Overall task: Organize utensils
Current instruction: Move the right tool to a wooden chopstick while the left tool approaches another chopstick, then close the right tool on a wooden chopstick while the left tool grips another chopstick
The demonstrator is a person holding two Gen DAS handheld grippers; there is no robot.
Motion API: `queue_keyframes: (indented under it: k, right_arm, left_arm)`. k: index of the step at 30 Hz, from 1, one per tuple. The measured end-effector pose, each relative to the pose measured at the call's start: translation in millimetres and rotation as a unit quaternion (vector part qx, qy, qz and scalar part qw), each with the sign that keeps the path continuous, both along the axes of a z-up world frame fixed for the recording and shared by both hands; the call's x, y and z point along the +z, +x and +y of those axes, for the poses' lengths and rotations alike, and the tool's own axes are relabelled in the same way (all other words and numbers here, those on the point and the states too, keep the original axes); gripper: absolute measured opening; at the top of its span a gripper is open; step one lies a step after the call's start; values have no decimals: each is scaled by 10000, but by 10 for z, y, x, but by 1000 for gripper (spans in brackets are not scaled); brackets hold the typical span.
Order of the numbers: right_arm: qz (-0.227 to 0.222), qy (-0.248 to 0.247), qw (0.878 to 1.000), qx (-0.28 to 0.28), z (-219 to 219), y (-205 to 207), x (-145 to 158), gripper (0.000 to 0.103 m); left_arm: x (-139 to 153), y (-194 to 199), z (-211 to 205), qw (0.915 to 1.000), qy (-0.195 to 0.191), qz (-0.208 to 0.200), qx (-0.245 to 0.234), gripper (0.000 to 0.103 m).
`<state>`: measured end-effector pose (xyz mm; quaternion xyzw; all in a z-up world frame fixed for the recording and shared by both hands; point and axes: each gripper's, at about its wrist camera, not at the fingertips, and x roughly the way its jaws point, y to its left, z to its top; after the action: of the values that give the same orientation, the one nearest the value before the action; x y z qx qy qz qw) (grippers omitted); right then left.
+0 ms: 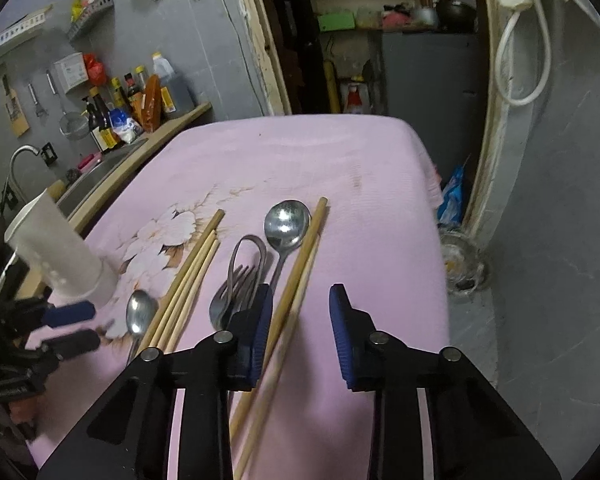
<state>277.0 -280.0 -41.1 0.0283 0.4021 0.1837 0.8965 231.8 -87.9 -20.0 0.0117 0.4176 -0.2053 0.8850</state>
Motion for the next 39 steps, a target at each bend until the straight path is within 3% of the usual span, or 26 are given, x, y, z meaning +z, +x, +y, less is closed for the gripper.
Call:
queue_keyframes:
  k: [4,16,18,19,22,25,32,39]
  right_arm:
    - [157,-56,9998,88,71,194,-48,19]
    - [636,-321,9975,-26,202,682,-149,19]
    - [687,-337,9971,-39,224,706,-172,13]
    - [677,-373,9970,-68,228,708,-172,11]
    - [625,-308,9975,-75,197,673,-150,10]
    - [571,-217,9981,-90,180,624,-116,8]
    - [319,308,9989,-173,49,425,60,7]
    - [-199,879,9959,-109,2,120,254,6]
  left_arm:
    - [-50,135,12,9999,22,52,88,31]
    - [-184,183,99,9992,-141,326,209,31]
    - [-190,200,112,9991,-180,333,210,31]
    - [-187,225,84,9990,-196,333,212,29]
    - [-204,275,102,9988,-233,361,243,10]
    - [-217,266,128,9981,-378,424,252,2]
    - [-175,186,147,9976,-586,346,134,0]
    - [-37,8,155,9979,-638,-73,120,0]
